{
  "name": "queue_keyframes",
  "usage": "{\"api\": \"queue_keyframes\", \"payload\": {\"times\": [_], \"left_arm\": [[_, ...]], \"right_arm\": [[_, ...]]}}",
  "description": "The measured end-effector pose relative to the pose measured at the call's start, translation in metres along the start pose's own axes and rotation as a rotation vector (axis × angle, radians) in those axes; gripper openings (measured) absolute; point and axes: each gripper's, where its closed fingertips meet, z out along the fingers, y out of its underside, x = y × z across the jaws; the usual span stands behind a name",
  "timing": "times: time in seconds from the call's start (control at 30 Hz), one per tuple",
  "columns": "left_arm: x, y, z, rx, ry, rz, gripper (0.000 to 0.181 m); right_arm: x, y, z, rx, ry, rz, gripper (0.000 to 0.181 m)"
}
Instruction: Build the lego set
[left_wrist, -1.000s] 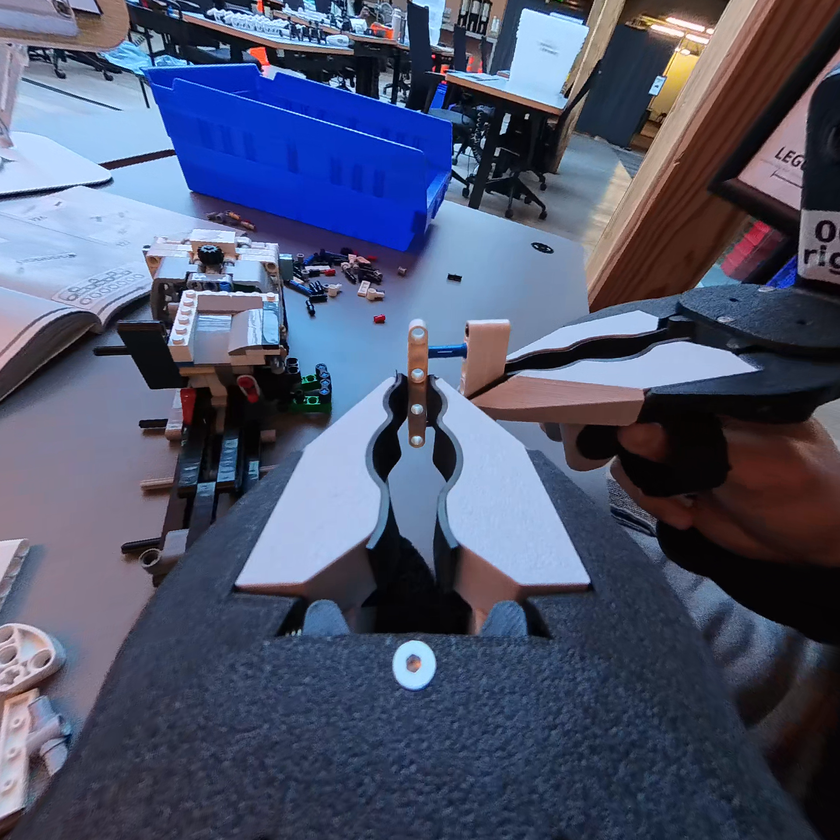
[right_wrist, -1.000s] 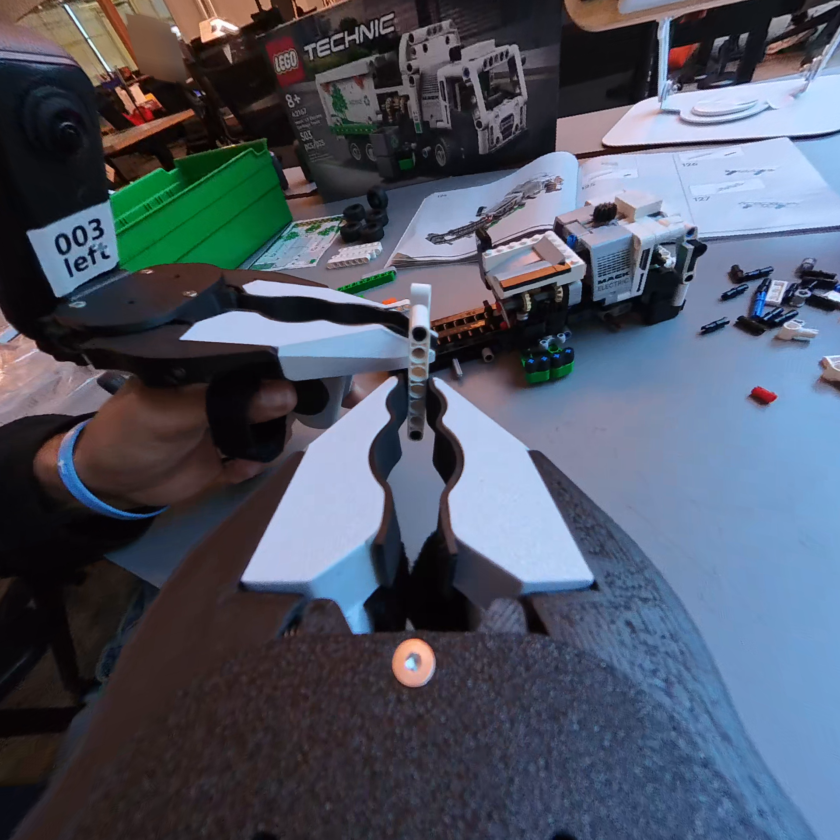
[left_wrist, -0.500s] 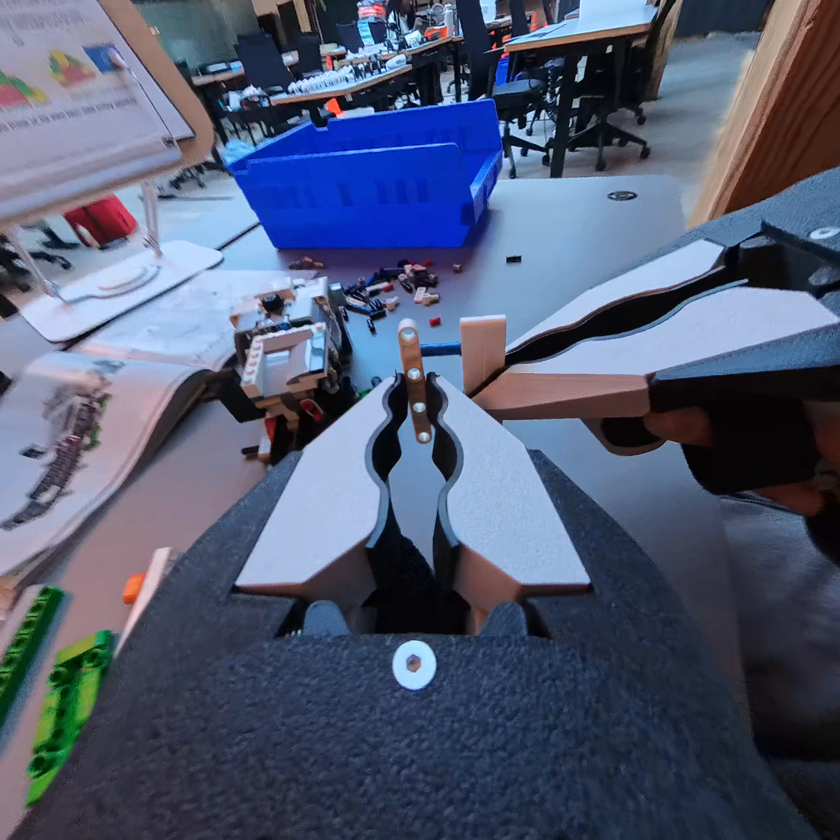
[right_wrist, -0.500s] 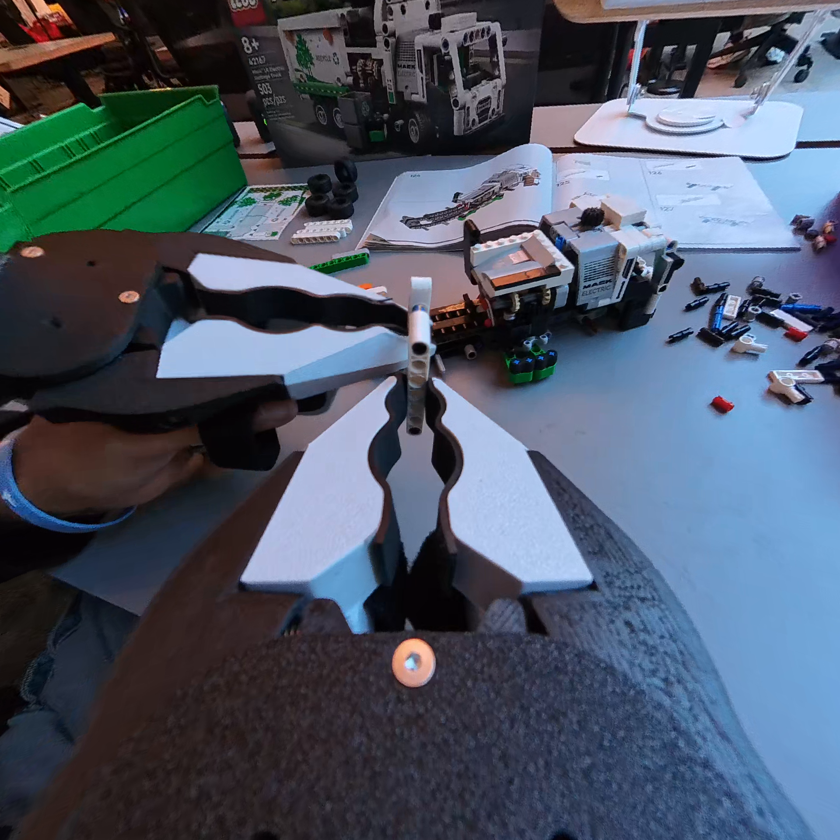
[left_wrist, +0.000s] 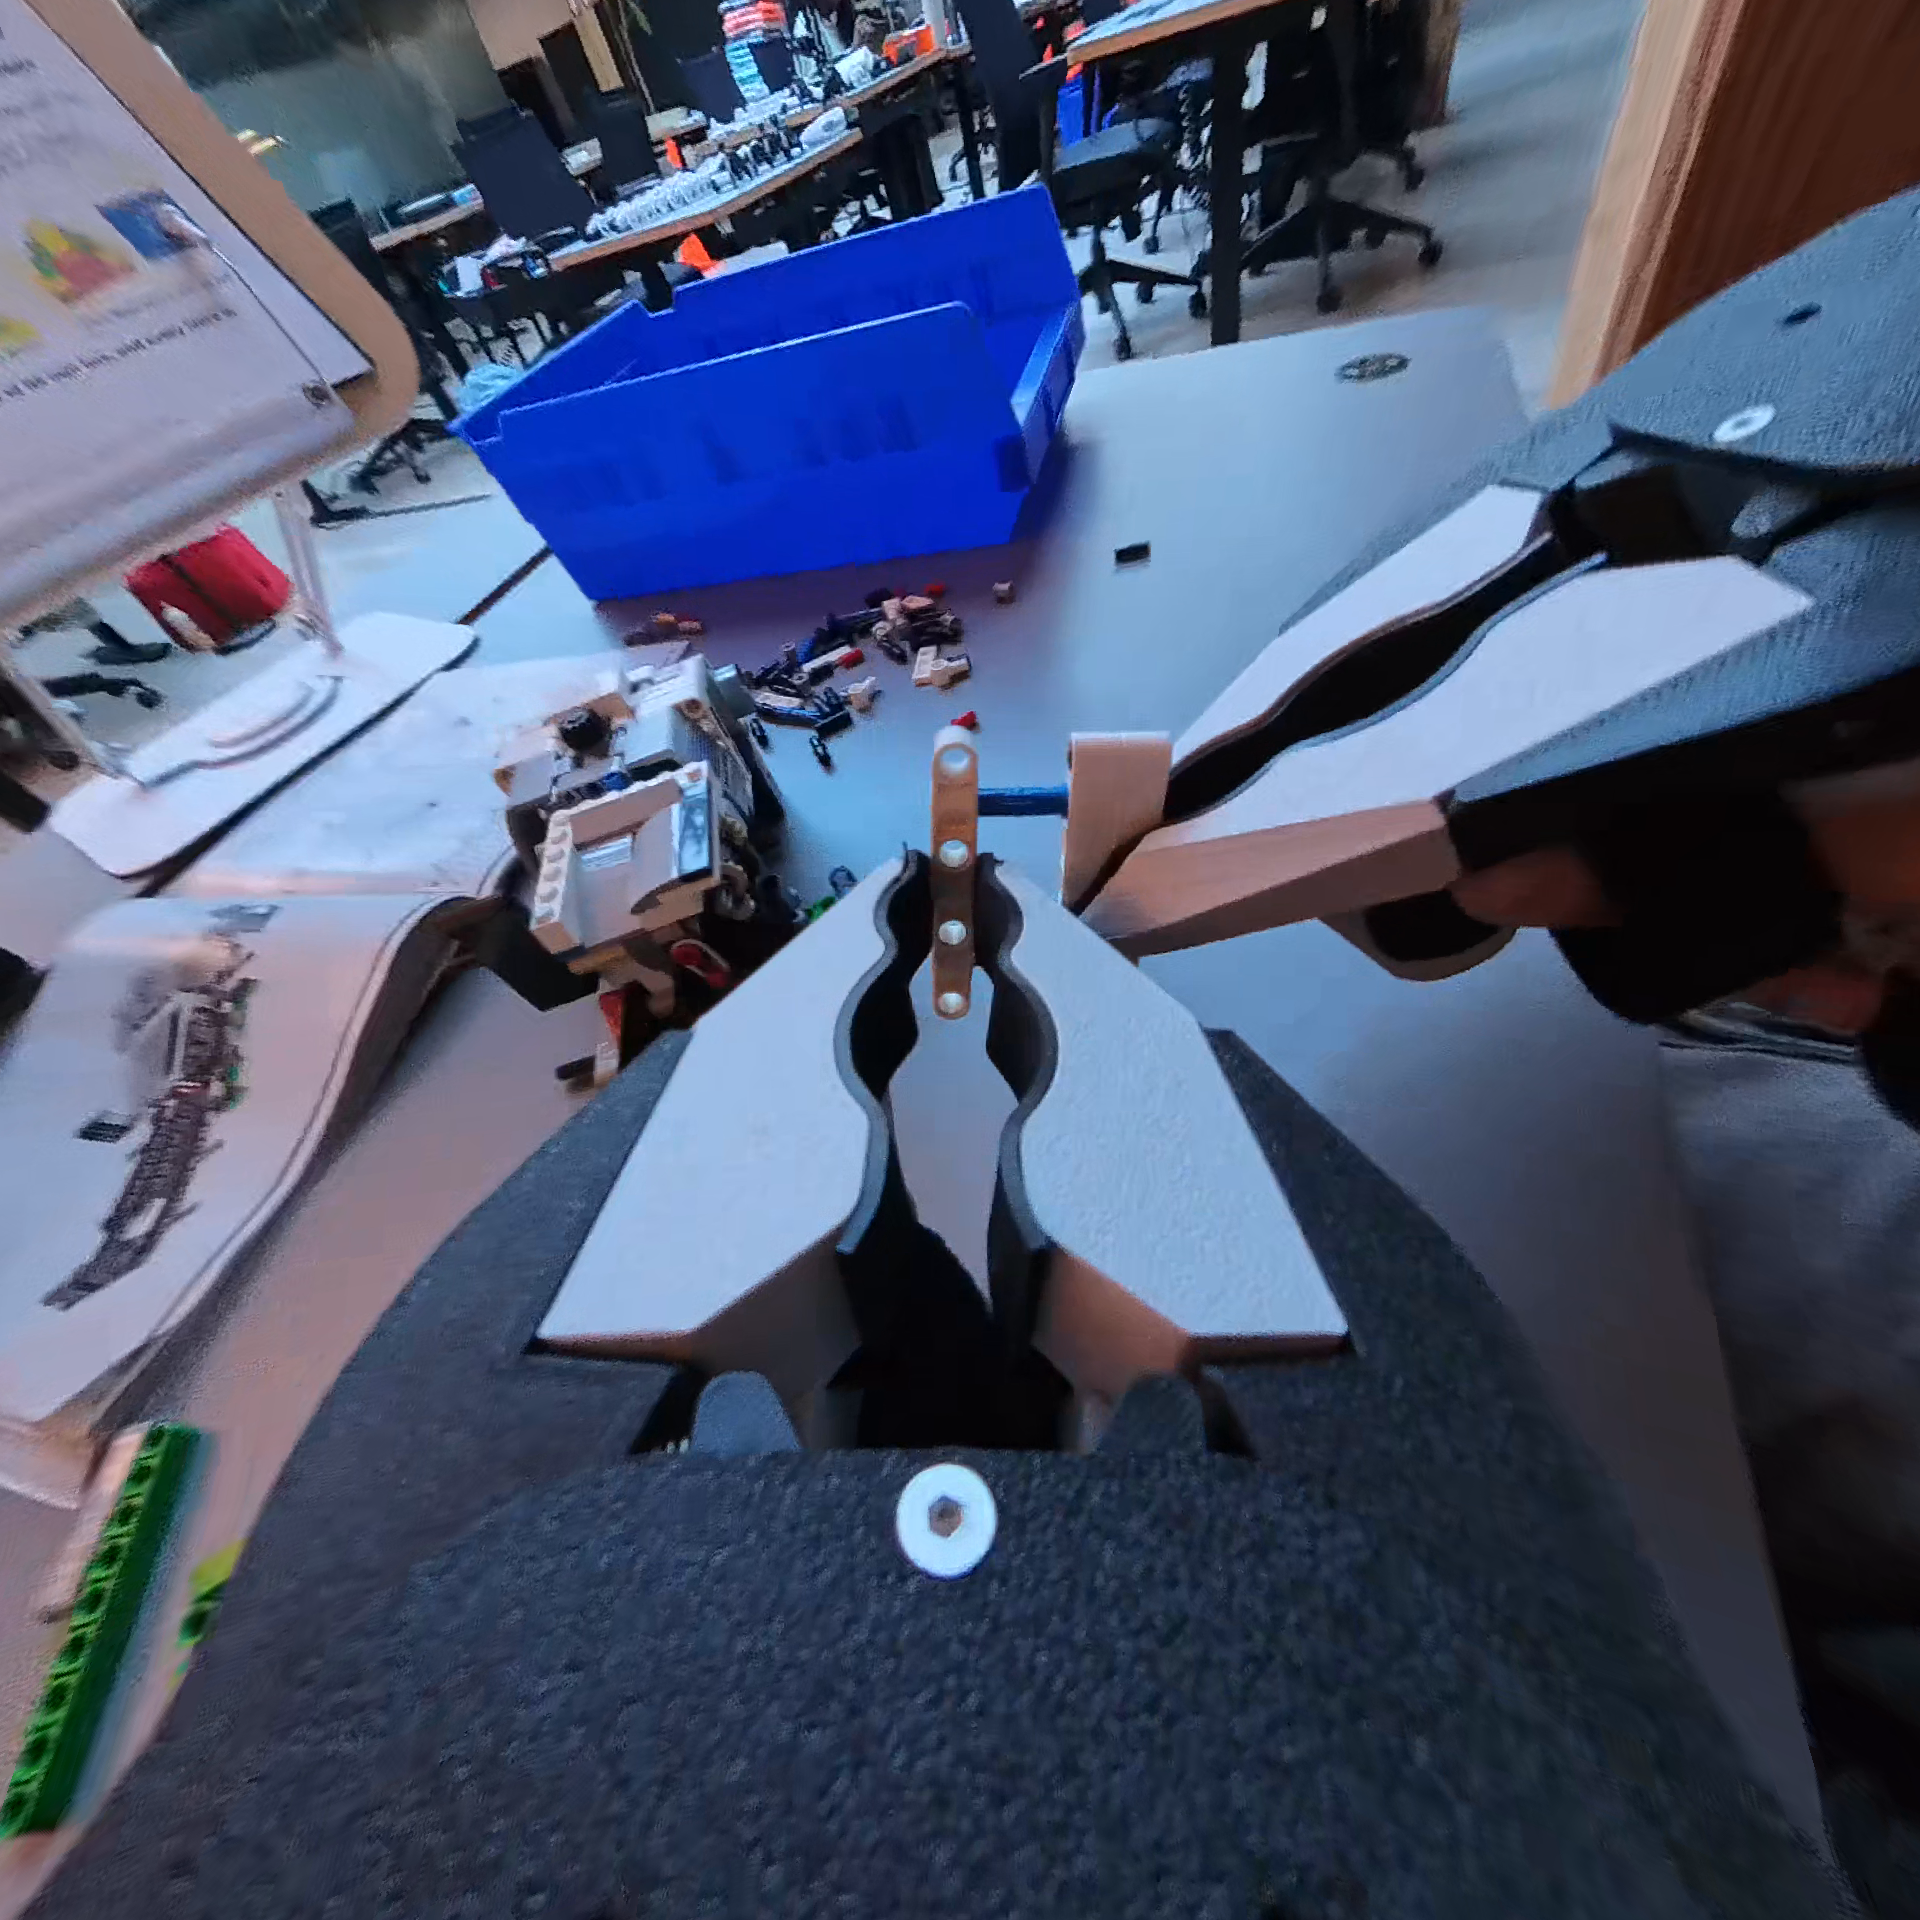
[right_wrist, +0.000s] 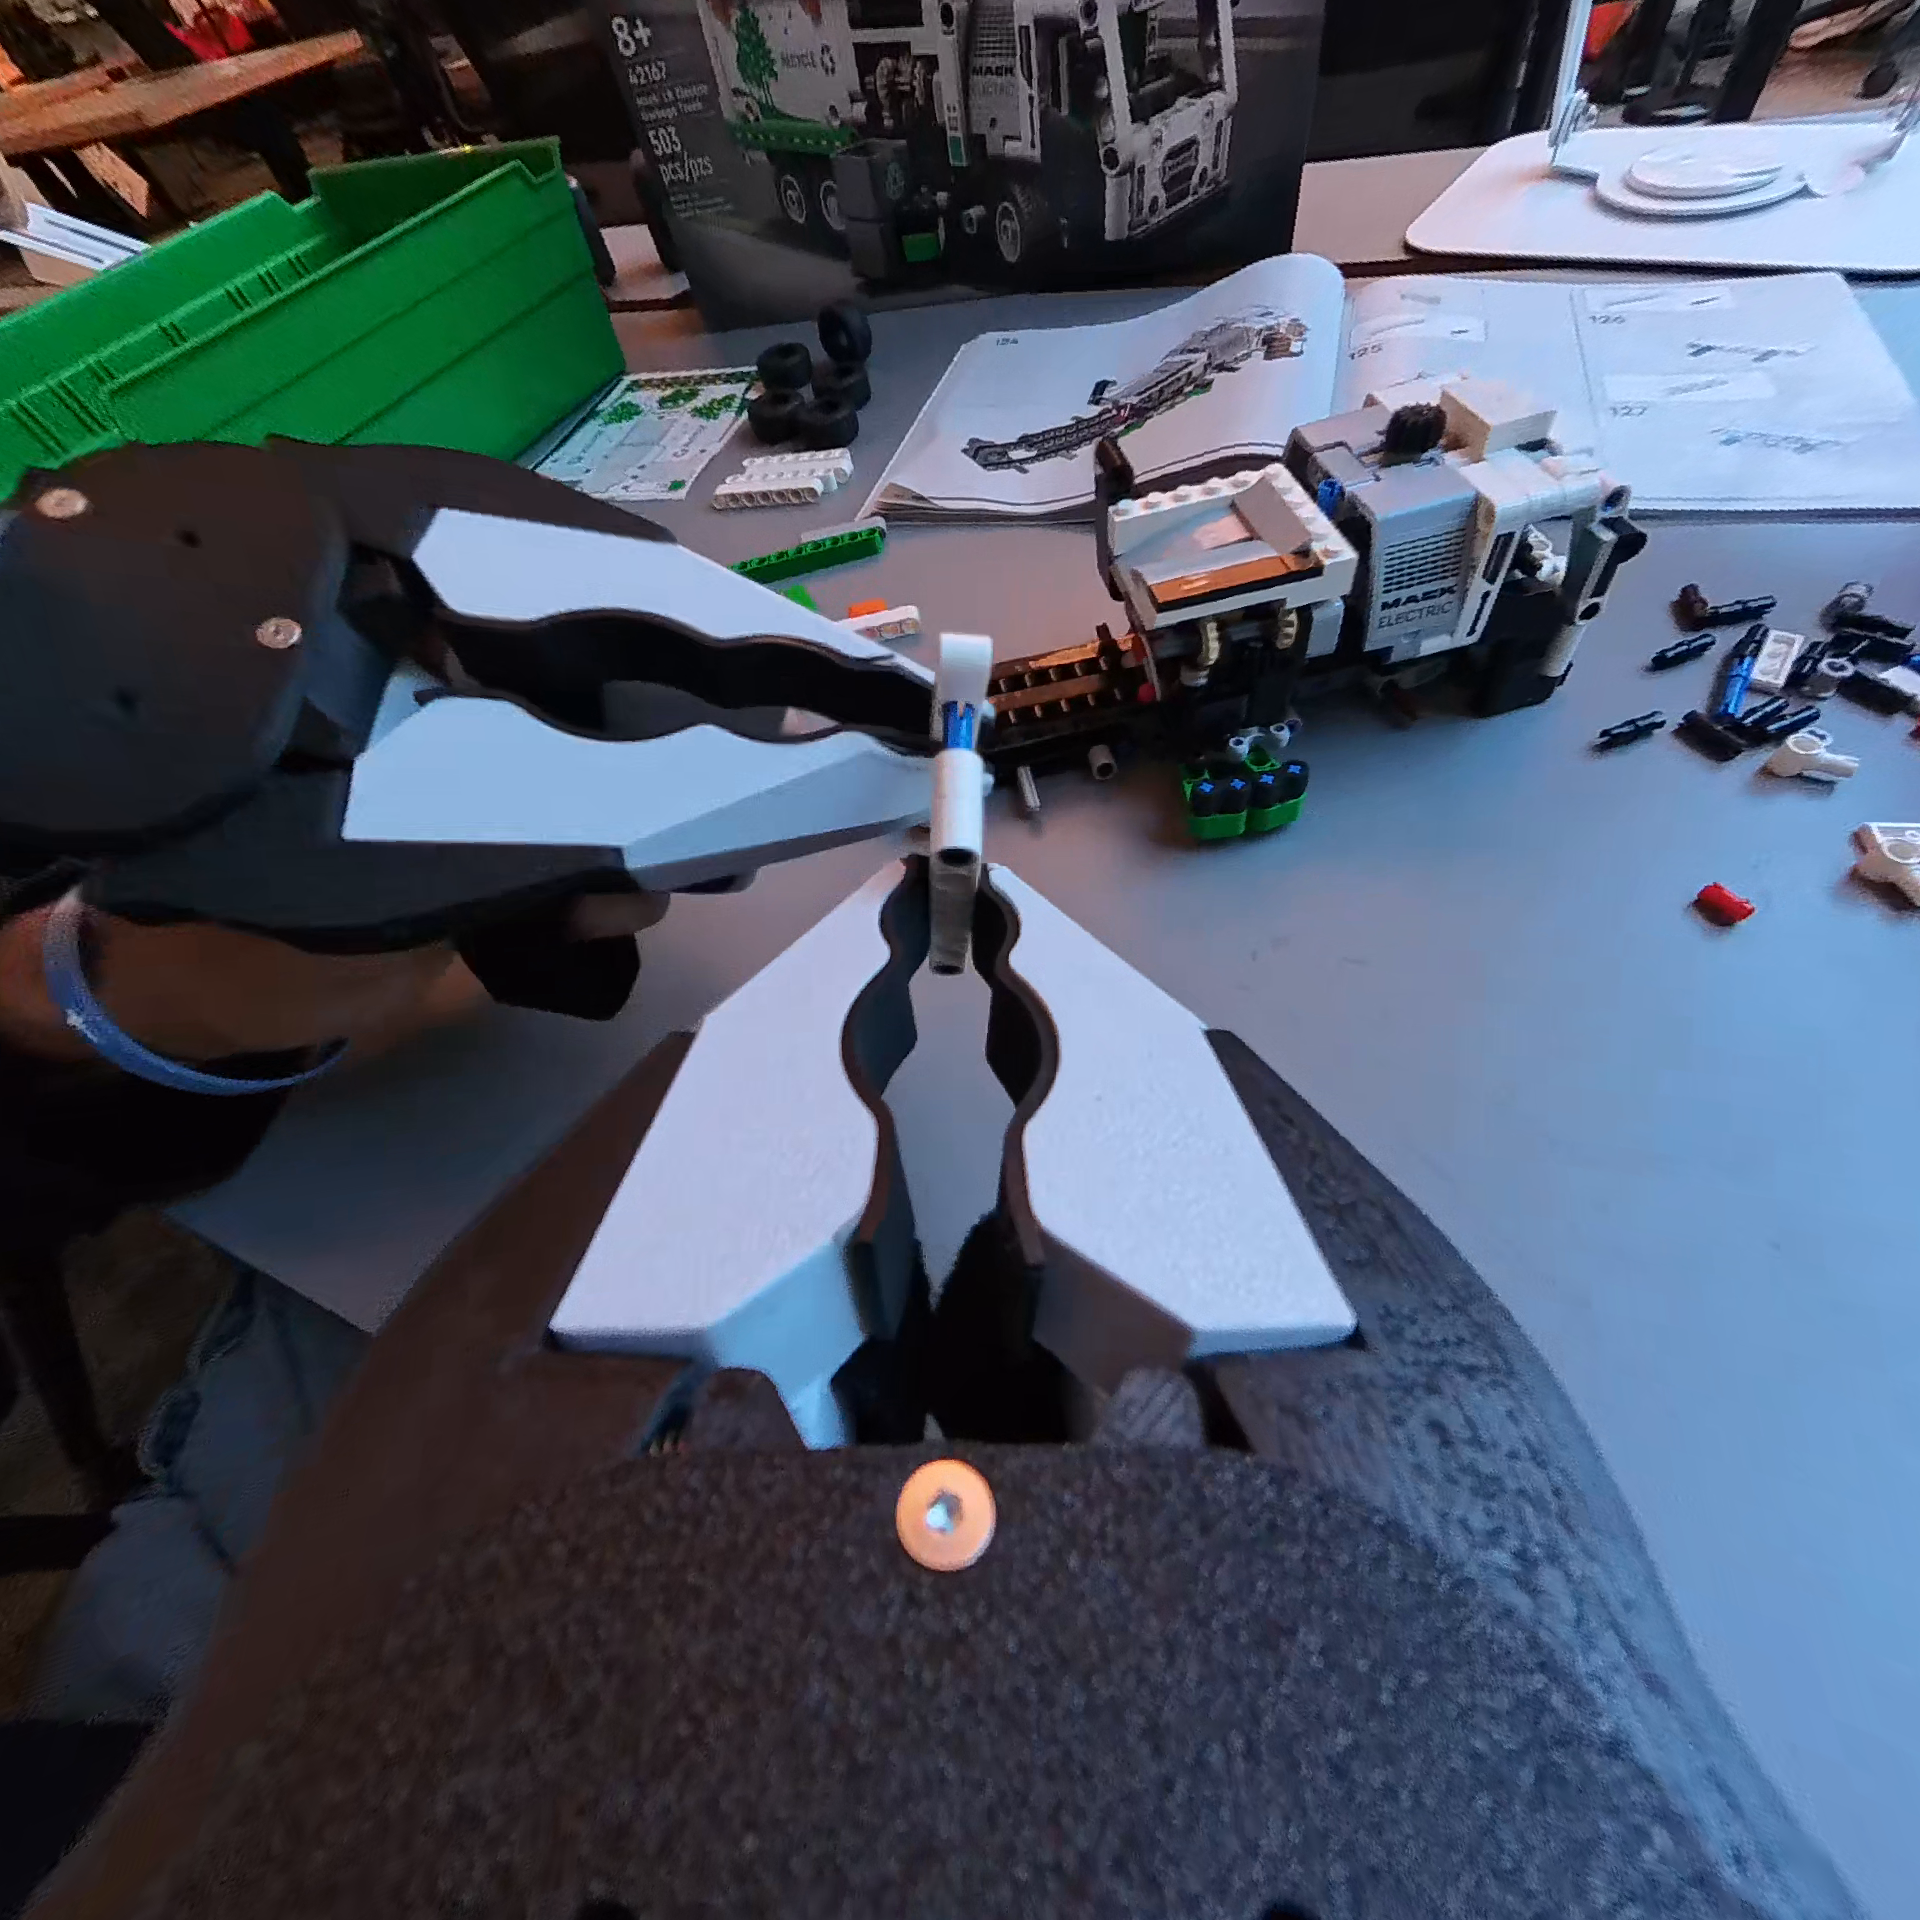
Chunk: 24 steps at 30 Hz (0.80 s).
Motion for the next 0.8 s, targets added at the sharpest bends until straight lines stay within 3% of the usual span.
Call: {"api": "queue_keyframes", "payload": {"times": [0.4,0.8], "left_arm": [[0.0009,0.0056,0.0037,0.001,0.208,-0.416,0.007],[-0.0012,0.0048,0.0034,0.012,0.185,-0.399,0.007]], "right_arm": [[0.0008,0.0027,0.002,-0.024,-0.051,0.129,0.007],[0.0005,0.0009,0.0005,-0.035,-0.078,0.175,0.007]]}}
